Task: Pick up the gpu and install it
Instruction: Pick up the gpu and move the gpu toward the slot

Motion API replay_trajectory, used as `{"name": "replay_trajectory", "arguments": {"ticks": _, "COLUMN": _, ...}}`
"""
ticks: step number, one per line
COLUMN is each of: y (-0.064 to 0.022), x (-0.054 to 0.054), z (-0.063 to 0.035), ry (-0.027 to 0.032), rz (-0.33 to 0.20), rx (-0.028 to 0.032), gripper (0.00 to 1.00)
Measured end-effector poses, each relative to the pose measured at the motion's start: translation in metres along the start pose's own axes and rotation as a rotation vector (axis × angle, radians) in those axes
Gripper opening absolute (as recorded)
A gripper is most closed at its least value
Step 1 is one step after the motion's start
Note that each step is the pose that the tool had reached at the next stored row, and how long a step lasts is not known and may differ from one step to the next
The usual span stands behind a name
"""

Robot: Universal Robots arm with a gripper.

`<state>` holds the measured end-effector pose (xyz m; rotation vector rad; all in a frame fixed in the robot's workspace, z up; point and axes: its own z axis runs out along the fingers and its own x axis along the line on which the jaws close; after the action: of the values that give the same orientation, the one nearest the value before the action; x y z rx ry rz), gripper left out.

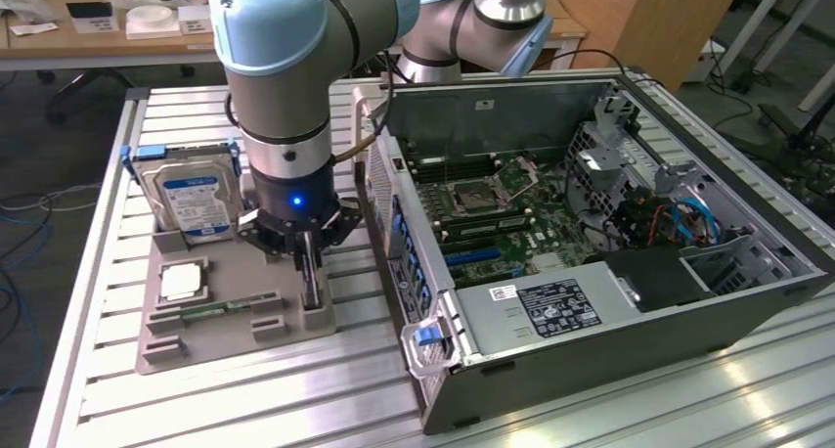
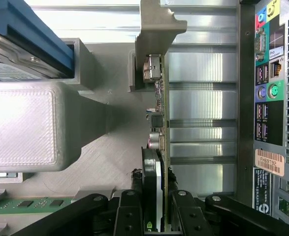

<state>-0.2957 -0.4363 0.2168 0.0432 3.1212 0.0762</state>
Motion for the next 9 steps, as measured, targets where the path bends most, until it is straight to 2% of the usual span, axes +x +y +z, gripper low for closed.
{"name": "replay_trajectory", "arguments": {"ticks": 9, "y": 0.0006, "x": 0.0, "z": -0.0125, "ry": -0.0002, "rz": 0.0, "rx": -0.0007, "gripper": 0.28}}
